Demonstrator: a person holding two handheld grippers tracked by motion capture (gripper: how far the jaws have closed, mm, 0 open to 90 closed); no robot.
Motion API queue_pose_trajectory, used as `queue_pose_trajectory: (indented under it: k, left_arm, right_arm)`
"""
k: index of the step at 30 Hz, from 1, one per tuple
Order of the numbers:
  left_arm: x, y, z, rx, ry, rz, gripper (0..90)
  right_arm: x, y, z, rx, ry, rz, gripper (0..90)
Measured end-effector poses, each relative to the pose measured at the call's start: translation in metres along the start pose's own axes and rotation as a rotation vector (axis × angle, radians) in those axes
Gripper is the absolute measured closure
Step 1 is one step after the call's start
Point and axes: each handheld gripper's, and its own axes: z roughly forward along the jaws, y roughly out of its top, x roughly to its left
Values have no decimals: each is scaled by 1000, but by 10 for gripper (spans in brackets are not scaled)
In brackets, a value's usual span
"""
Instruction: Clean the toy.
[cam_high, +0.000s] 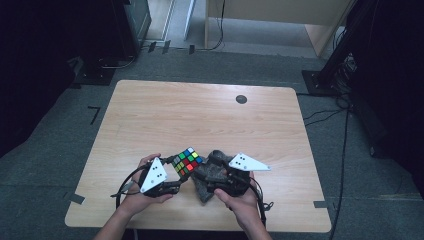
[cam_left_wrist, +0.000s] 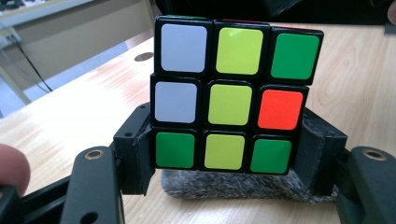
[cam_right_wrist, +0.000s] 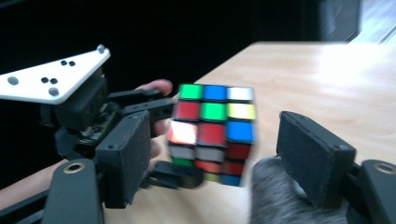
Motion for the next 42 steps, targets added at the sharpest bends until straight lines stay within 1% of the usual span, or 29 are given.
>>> queue_pose_trajectory:
  k: [1,2,3,4,6,7,9,10,12,15,16,17,19,21,22,23,24,25,26,29,30,32,33,34,35,37,38,40,42]
  left_arm:
    - [2,0,-1,-2,3,-9,339]
    - [4,0,-2,-4,2,-19,339]
    - [5,0,-3,-5,-1,-27,339]
    - [6,0,-4,-7,-3,-35,339]
    - [7,0,-4,-5,-3,-47,339]
    - [8,0,-4,-4,-4,-54,339]
    - [9,-1,-3,-2,-13,-70,339]
    - [10,-1,-3,-2,-19,-79,339]
    - [12,-1,-3,-5,-37,-95,339]
    - [17,-2,-4,-11,-49,-107,340]
    - [18,-3,-5,-13,-48,-110,340]
    - [20,-3,-6,-17,-47,-112,340]
    - [21,-4,-8,-25,-44,-118,340]
    - [23,-4,-9,-24,-34,-135,340]
    - [23,-4,-9,-22,-31,-142,340]
    - [24,-4,-9,-19,-29,-152,340]
    - [24,-4,-9,-16,-25,-156,341]
    - [24,-4,-10,-16,-23,-158,340]
    - [24,-4,-10,-15,-24,-162,340]
    - [23,-4,-10,-11,-24,-161,340]
    - [23,-4,-9,-8,-26,-162,340]
    - [22,-4,-8,-4,-31,-163,340]
    - [21,-4,-7,-1,-33,-162,340]
    - [20,-5,-6,5,-33,-153,340]
    - [18,-5,-5,14,-32,-138,340]
    - [14,-5,-3,27,-43,-116,340]
    - [12,-5,-1,34,-47,-104,340]
    - [8,-5,1,47,-52,-81,340]
    - [4,-4,4,52,-66,-69,340]
  right_arm:
    - [-3,-2,0,8,-36,-36,274]
    - [-5,-5,3,32,-87,-78,274]
    - [-9,-10,6,62,-124,-107,273]
    - [-14,-16,10,91,-139,-106,267]
    - [-23,-28,20,157,-152,-90,258]
    - [-26,-34,26,199,-156,-102,258]
    - [-28,-46,37,296,-178,-143,267]
    - [-29,-51,42,343,-180,-150,268]
    - [-31,-58,49,421,-213,-156,282]
    - [-35,-65,51,444,-230,-154,335]
    - [-37,-67,51,448,-232,-164,374]
    - [-39,-69,51,455,-229,-183,391]
    - [-42,-73,50,437,-208,-206,392]
    - [-46,-75,48,416,-189,-196,397]
    - [-46,-76,47,411,-190,-194,413]
    - [-46,-76,47,407,-199,-197,468]
    - [-45,-76,46,410,-229,-207,552]
    - [-45,-75,45,416,-244,-202,601]
    - [-45,-74,44,420,-246,-188,650]
    - [-49,-71,39,431,-227,-131,728]
    - [-49,-70,37,435,-228,-124,739]
    - [-47,-66,34,426,-237,-132,753]
    - [-46,-63,31,406,-240,-129,755]
    - [-45,-59,28,373,-242,-131,755]
    - [-43,-54,24,336,-239,-119,756]
    - [-39,-41,14,247,-224,-93,756]
    - [-36,-34,9,198,-212,-96,756]
    - [-28,-22,0,127,-186,-105,755]
    - [-15,-7,-10,55,-158,-105,753]
